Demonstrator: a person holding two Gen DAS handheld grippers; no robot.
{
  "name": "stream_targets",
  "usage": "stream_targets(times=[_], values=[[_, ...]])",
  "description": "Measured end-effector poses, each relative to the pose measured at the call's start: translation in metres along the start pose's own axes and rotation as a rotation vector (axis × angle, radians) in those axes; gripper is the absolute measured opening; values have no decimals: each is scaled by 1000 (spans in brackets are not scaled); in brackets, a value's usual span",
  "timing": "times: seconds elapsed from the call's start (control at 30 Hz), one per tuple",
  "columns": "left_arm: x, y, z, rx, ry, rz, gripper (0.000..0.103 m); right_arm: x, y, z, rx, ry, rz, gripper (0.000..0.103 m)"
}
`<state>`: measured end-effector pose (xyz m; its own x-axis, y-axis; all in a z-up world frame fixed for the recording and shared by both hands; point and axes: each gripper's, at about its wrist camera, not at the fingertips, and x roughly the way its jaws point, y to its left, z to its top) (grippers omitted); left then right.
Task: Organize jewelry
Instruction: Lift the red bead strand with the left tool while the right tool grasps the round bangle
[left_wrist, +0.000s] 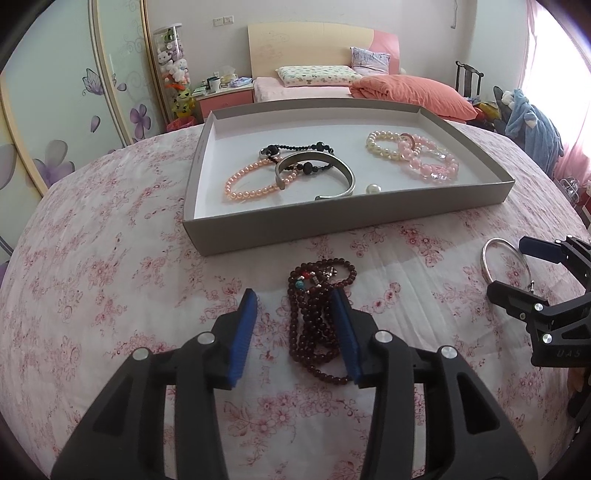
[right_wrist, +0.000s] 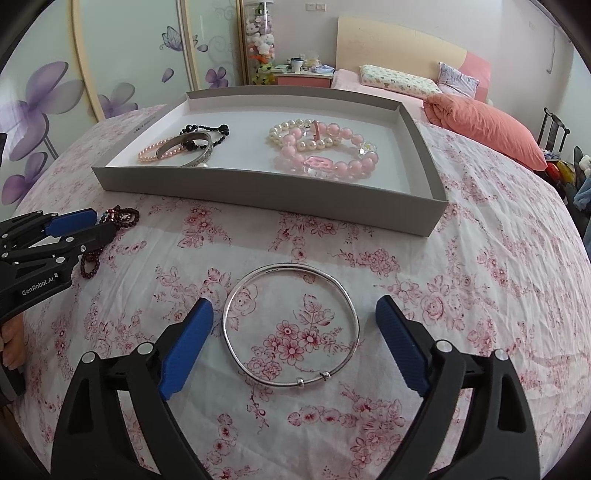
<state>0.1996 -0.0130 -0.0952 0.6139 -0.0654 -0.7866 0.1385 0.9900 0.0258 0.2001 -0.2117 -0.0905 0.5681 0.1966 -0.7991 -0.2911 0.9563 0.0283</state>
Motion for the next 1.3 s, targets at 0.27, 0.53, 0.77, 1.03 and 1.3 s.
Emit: stream_targets(times=[0.27, 0.53, 0.77, 1.03, 1.3], values=[[0, 0, 0, 0, 0, 0, 42, 2, 1, 0, -1, 3, 0, 93], [0, 0, 0, 1, 0, 0, 42, 1, 1, 0, -1, 3, -1, 93], [-4, -10, -4, 55, -9, 15, 13, -4, 7, -1, 8, 9, -12, 73], [-17, 11, -11, -42, 5, -52, 9, -12, 1, -8, 56, -4, -14, 72], [-34, 20, -13, -98, -47, -96, 9, -30, 0, -8, 77, -63, -14, 72]])
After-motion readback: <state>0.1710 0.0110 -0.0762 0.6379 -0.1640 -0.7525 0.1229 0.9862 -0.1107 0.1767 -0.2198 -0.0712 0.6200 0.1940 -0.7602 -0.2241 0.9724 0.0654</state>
